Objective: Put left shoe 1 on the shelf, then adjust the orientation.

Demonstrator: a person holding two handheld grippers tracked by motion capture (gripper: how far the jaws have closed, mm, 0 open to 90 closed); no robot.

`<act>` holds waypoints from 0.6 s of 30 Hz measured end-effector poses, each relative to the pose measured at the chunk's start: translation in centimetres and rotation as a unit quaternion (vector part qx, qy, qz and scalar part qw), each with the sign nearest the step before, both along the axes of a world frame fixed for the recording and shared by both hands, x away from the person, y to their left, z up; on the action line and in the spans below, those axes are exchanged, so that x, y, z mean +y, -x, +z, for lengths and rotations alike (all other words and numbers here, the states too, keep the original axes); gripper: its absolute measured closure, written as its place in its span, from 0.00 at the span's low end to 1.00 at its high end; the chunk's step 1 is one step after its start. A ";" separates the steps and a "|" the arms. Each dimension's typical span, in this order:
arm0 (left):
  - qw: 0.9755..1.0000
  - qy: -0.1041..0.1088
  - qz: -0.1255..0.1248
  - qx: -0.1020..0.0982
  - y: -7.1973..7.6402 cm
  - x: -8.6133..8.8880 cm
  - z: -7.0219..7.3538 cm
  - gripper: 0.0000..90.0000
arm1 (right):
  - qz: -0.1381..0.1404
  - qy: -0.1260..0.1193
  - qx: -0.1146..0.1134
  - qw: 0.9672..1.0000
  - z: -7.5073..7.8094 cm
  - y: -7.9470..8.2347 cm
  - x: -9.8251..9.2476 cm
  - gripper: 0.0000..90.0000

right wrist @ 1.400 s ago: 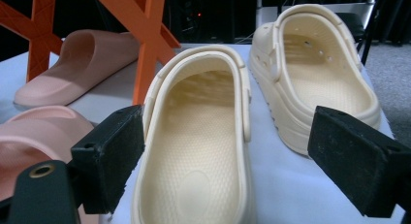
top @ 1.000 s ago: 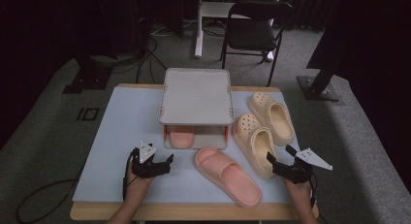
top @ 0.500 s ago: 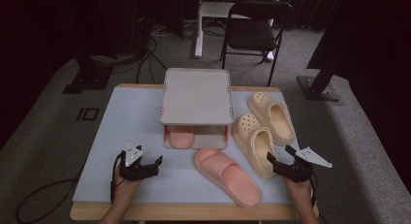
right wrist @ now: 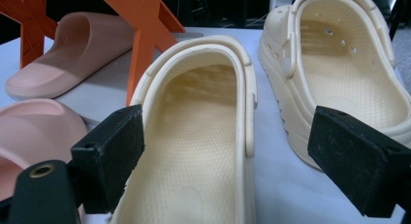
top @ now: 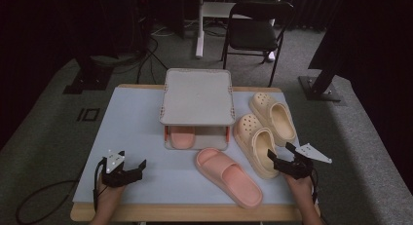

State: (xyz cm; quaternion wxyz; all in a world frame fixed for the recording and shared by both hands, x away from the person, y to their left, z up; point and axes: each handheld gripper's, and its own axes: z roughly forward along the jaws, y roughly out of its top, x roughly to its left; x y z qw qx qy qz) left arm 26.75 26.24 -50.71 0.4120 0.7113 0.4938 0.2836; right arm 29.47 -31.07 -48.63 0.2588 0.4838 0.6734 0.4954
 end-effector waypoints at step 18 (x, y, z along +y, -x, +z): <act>1.000 0.006 0.010 -0.015 1.0 1.5 -0.5 0.11 | 0.017 0.009 0.031 0.999 -0.5 -3.2 -0.7 0.15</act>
